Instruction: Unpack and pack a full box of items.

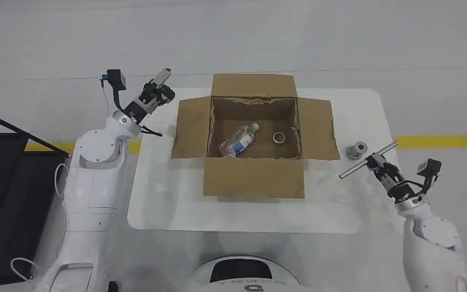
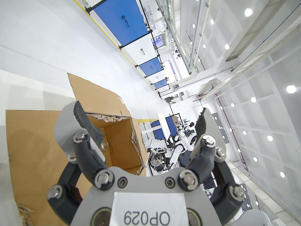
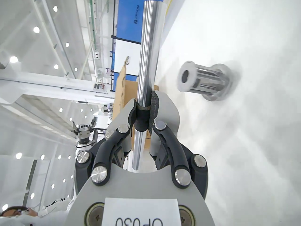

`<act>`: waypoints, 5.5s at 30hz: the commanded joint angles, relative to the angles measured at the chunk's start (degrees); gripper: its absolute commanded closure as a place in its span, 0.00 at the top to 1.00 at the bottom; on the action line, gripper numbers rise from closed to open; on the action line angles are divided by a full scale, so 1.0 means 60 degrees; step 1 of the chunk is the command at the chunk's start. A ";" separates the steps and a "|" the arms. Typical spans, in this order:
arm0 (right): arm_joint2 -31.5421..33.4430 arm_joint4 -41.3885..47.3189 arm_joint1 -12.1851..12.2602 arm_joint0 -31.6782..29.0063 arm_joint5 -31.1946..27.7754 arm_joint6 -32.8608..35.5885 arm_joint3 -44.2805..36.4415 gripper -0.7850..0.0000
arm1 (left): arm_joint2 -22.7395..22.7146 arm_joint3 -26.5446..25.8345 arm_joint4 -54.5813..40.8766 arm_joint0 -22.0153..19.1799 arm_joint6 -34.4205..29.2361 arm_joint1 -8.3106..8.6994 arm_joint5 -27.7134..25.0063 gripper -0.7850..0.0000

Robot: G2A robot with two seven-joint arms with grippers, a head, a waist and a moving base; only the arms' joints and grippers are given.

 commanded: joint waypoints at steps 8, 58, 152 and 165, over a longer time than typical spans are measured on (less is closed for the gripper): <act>-0.0230 -0.1126 0.0199 0.0568 0.1424 0.0269 0.0912 0.00 | 0.0000 0.0004 -0.0006 -0.0002 0.0000 0.0000 0.0001 1.00; -0.0970 -0.1325 0.0629 0.1430 0.3069 -0.0017 0.1541 0.29 | 0.0000 0.0004 -0.0006 -0.0002 0.0000 0.0000 0.0001 1.00; -1.0618 -0.9248 -0.0136 0.6983 0.7457 0.3925 -0.3630 1.00 | 0.0000 0.0004 -0.0006 -0.0002 0.0000 0.0000 0.0001 1.00; -1.2390 -0.9398 -0.1014 0.8520 0.8377 0.3539 -0.0311 1.00 | 0.0000 0.0004 -0.0006 -0.0002 0.0000 0.0000 0.0001 1.00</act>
